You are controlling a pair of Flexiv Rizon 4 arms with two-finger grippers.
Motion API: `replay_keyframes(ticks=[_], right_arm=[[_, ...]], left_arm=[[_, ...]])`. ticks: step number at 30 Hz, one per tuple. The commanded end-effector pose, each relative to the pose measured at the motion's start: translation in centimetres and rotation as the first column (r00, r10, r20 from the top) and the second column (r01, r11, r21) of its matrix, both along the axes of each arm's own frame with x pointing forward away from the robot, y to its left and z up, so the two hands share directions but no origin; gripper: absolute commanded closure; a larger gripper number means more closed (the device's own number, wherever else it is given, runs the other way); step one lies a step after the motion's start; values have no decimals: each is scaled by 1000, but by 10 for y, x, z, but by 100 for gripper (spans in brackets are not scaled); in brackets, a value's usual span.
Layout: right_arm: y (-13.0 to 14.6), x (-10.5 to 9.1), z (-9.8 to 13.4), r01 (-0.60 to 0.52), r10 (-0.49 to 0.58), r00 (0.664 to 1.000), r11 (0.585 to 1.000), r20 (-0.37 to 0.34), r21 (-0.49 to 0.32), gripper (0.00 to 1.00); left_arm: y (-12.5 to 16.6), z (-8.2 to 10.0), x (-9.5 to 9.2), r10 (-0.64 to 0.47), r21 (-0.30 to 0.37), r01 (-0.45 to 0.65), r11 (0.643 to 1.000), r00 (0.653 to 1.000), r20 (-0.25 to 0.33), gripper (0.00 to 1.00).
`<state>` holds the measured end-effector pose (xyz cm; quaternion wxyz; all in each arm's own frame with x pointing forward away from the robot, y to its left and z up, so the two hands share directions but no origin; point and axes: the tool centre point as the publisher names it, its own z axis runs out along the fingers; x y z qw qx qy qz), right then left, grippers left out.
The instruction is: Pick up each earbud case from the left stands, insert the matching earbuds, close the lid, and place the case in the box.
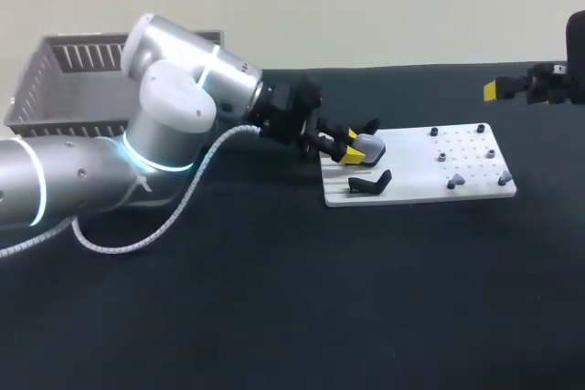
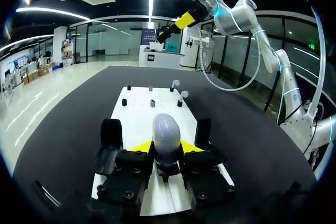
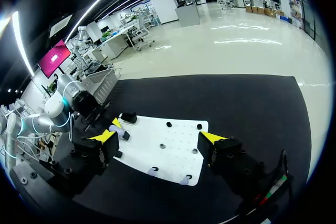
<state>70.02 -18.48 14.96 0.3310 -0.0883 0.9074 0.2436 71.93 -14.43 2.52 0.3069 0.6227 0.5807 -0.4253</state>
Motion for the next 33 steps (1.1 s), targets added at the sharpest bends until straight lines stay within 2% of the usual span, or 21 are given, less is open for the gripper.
replay_keyframes(ticks=[1, 5, 10, 14, 16, 23, 29, 33], right_arm=[[0, -1, 0, 1, -1, 1000, 1000, 0, -2, 0], [0, -1, 0, 1, -1, 1000, 1000, 0, -2, 0], [0, -1, 0, 1, -1, 1000, 1000, 0, -2, 0], [0, -1, 0, 1, -1, 1000, 1000, 0, -2, 0], [0, -1, 0, 1, -1, 1000, 1000, 0, -2, 0], [0, -1, 0, 1, -1, 1000, 1000, 0, -2, 0], [0, -1, 0, 1, -1, 1000, 1000, 0, -2, 0], [0, -1, 0, 1, -1, 1000, 1000, 0, -2, 0]], left_arm=[[-3, -1, 2, -10, 3, 10, 1000, 1000, 1, 100], [1, 3, 0, -3, -1, 3, 1000, 1000, 12, 100], [6, 20, -7, 1, -31, 0, 1000, 999, 48, 100], [10, 39, -14, 9, -85, -3, 996, 998, 68, 100], [11, 50, -19, 10, -134, 0, 991, 997, 72, 100], [10, 78, -34, 31, -216, -4, 976, 992, 120, 100], [9, 90, -42, 40, -291, -3, 957, 992, 121, 100], [9, 93, -44, 54, -310, -15, 951, 991, 118, 100]])
